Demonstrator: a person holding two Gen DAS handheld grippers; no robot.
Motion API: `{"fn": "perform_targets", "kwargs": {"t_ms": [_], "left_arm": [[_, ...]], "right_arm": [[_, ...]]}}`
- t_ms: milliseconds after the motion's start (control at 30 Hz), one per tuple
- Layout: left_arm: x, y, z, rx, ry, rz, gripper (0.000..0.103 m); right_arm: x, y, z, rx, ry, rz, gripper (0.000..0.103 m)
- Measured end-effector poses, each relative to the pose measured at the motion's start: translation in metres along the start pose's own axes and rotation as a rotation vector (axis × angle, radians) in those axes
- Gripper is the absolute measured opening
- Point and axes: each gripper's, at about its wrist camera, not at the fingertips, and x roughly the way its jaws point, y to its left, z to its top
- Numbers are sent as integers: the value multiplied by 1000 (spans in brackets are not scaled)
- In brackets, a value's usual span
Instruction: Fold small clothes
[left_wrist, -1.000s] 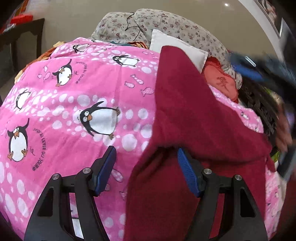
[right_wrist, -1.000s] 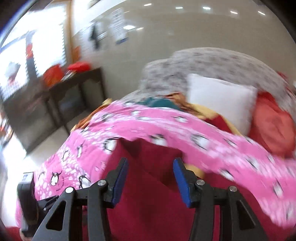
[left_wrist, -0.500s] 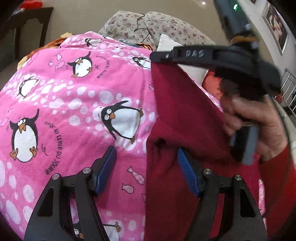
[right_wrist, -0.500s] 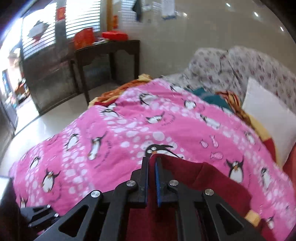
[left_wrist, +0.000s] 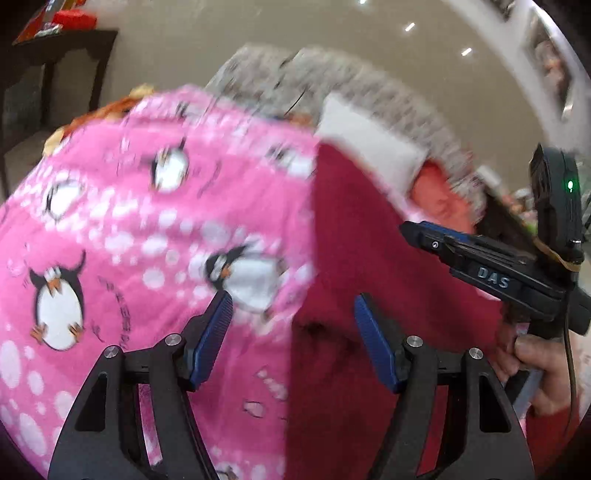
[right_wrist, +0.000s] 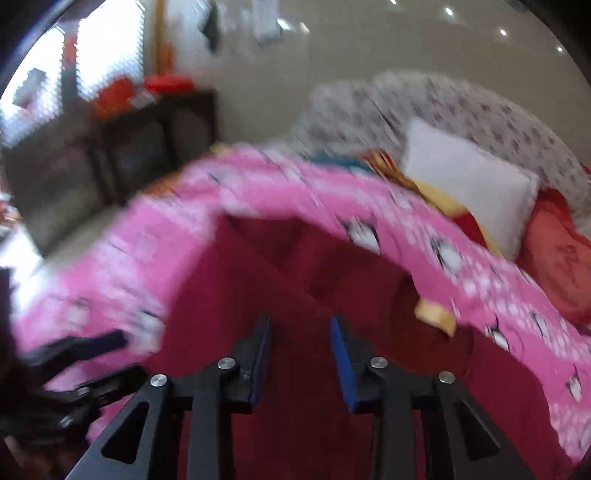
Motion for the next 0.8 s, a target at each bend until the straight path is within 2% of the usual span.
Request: {"fn": "perform_targets", "kwargs": {"t_ms": [33,100,200,267,367,433,467,533,600,667,700,767,800], "left_arm": [[4,4,-1,-6,11,1,69],[2,5,-1,-6,-1,-10,69],[2,5,-3,2,-8,-12,69],[2,5,-3,1,-8,-13,69],[2,4,-3,3,-8,-10,69],[3,4,-3,5,-9,-10,69],[4,4,-3,6,-9,-14,70],[5,4,-3,9,-13,-15,70],[1,4,-5,2,-18,-27,70],[-2,7,-7,-11,-26,-48,70],[-4,8,-7,-14,-34,-58,70],[-10,7,-8,-9,-54,-69,70],[-13,4,-8,0,-62,-69,70]], "right_arm": [[8,-3,-2,9,10,-26,31],[8,-12,-5,74,-7,-20,31],[-22,-23,-17,113,-24,-14,31],[-52,-32,-41,114,-36,-37,31],[-79,-62,-85,169,-6,-162,33],[-84,-97,-117,276,32,-292,36],[-84,-110,-128,317,26,-290,37],[-97,-128,-141,381,-29,-161,37],[-120,-136,-141,402,-28,-129,37],[-153,-148,-144,440,-111,-155,44],[-163,-155,-148,461,-125,-194,48],[-170,-175,-159,522,-79,-286,51],[-170,-185,-165,556,-54,-303,51]]}}
